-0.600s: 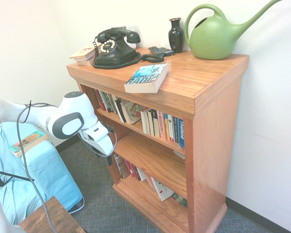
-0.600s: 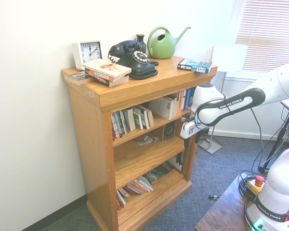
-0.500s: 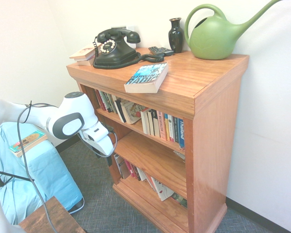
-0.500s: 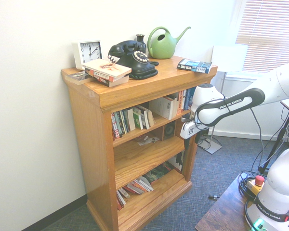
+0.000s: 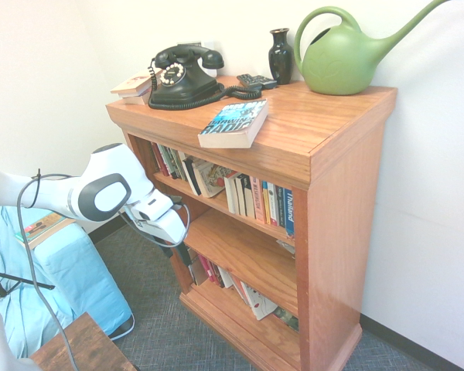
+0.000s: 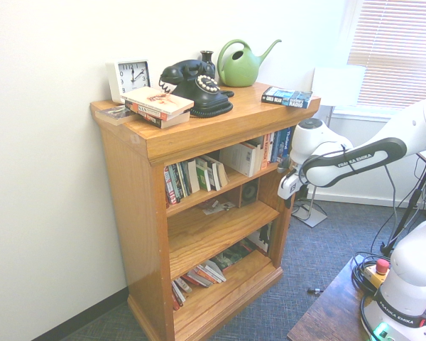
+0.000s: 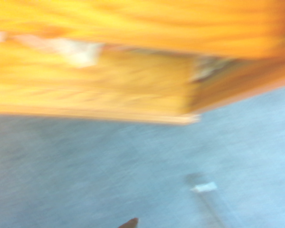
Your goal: Put the book on the shelf
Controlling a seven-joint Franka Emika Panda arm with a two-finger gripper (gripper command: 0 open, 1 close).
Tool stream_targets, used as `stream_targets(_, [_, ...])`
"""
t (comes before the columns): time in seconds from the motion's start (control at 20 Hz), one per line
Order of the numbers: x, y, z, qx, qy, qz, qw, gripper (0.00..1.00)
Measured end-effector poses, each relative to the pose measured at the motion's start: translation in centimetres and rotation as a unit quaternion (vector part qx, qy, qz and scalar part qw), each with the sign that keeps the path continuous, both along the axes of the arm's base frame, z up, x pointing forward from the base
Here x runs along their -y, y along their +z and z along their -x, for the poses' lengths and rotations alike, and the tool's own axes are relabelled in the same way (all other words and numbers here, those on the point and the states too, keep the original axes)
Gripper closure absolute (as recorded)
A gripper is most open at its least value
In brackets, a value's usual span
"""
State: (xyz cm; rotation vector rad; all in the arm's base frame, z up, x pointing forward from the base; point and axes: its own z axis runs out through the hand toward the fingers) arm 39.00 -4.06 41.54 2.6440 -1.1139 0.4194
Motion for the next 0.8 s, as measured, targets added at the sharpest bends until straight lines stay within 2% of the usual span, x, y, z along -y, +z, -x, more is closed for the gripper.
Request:
stream_targets(0.2, [4.6, 5.6, 3.2, 0.043, 0.006, 0.102, 0.994, 0.0])
stream_targets(0.4, [8.3, 10.0, 4.9, 0.073, 0.03, 0.211, 0.974, 0.0])
stream_targets(0.55, [10.2, 12.6, 4.6, 0.09, 0.068, 0.291, 0.95, 0.0])
stream_targets(0.8, [10.6, 16.0, 2.1, 0.12, 0.126, 0.406, 0.897, 0.0])
